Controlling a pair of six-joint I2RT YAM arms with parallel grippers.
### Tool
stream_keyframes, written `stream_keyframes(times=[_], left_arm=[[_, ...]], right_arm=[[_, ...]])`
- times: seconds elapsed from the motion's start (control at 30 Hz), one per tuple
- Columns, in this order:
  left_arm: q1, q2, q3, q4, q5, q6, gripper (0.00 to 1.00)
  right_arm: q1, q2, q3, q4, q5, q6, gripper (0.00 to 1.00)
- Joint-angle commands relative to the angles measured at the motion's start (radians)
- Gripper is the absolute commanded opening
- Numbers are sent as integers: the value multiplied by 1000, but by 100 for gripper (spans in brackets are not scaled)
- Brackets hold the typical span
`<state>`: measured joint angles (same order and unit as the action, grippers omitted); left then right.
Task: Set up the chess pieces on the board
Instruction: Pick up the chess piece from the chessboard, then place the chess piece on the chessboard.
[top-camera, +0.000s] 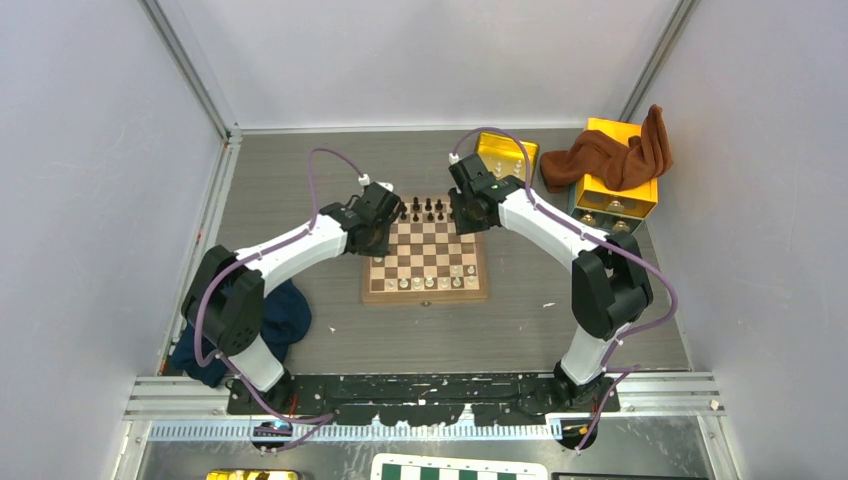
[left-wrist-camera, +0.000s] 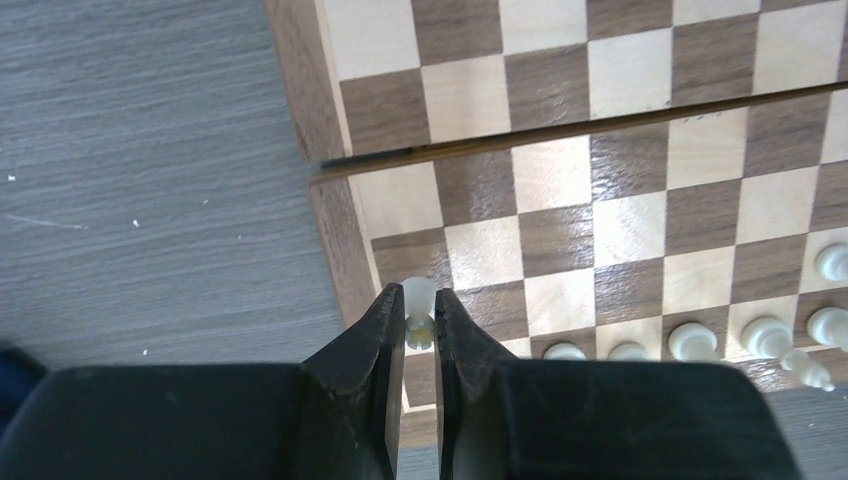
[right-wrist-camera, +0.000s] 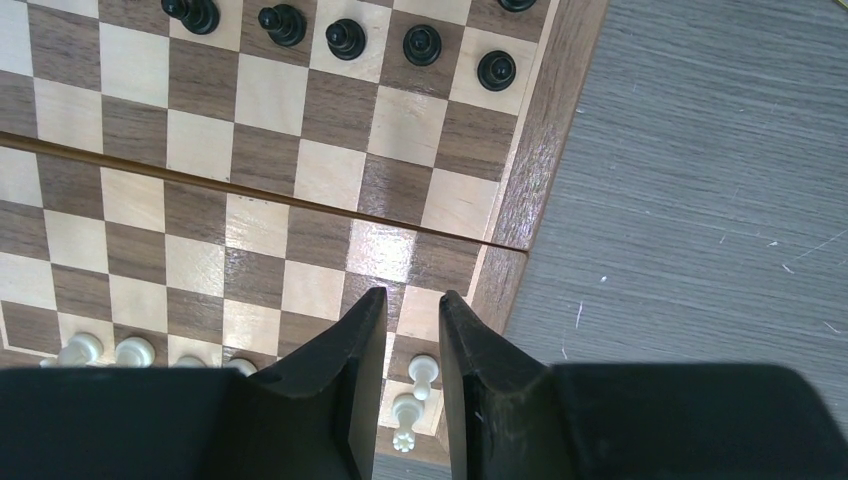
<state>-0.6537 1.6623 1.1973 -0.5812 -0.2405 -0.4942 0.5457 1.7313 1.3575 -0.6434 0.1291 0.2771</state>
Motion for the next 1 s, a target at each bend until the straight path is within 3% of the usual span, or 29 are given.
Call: stream_keyframes(times=[0.0,0.97], left_arm=[[-3,-77,-43,3,-28,-30,4],[-55,-170,-180,28,20,-93,5]], right_arm=[[-4,-60,-1,23,-2,17,32],[-5,-55,-7,31,-7,31,31]])
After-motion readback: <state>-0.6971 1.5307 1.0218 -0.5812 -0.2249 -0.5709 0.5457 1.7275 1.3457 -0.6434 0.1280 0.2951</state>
